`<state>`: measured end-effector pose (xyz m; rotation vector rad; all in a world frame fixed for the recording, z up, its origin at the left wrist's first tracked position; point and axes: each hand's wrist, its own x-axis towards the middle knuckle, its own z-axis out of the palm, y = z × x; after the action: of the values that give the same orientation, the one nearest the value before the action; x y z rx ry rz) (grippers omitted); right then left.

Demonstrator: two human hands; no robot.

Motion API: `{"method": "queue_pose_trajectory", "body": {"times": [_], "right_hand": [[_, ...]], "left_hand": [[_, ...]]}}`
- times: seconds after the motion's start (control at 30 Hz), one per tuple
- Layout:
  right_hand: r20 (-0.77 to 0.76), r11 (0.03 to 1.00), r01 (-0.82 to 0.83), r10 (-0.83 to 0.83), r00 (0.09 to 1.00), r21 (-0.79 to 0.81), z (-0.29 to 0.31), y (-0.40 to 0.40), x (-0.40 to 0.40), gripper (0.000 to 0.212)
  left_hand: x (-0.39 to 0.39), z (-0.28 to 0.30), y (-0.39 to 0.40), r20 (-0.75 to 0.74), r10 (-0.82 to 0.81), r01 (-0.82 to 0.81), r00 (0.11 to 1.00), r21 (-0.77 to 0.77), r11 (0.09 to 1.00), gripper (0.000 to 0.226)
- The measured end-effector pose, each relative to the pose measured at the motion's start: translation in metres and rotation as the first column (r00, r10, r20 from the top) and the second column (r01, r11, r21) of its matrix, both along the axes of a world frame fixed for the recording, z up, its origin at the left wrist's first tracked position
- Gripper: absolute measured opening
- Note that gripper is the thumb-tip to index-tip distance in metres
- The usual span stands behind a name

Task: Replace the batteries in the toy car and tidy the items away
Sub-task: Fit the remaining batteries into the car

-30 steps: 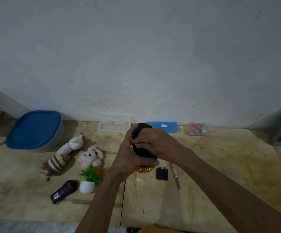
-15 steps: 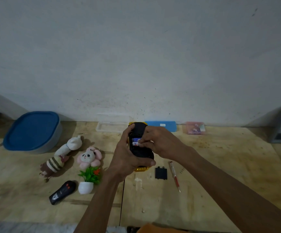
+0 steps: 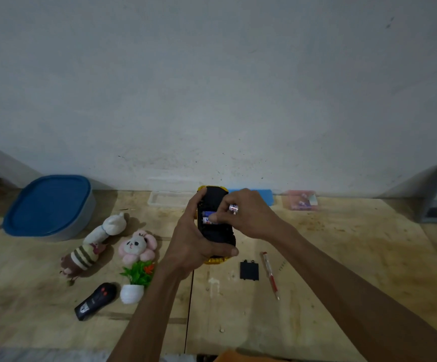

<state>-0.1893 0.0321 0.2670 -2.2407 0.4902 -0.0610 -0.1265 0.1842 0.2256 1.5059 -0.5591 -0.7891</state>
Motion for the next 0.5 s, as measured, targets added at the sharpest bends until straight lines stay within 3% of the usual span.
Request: {"method": "queue_pose_trajectory", "body": {"times": [0.27,0.43,0.5], "right_hand": [[-0.039,0.995,0.097,-0.096,0.995,0.018,0.005,0.006,0.009,0.021],[-0.057,0.995,0.093,-0.094,0.994,-0.022,0.011,0.009,0.009,0.023],[-0.070,0.989,0.131,-0.126,0.990,0.070,0.020,0.006,0.008,0.016]], "left_hand": [[-0.002,0.002,-0.004,0.036,0.011,-0.012,0.999,0.032,0.999,0.134],[-0.001,0.000,-0.003,-0.027,0.013,-0.014,1.000,-0.022,1.000,0.131],[-0.001,-0.002,-0.001,-0.052,0.023,-0.025,0.998,-0.028,0.999,0.129]]}}
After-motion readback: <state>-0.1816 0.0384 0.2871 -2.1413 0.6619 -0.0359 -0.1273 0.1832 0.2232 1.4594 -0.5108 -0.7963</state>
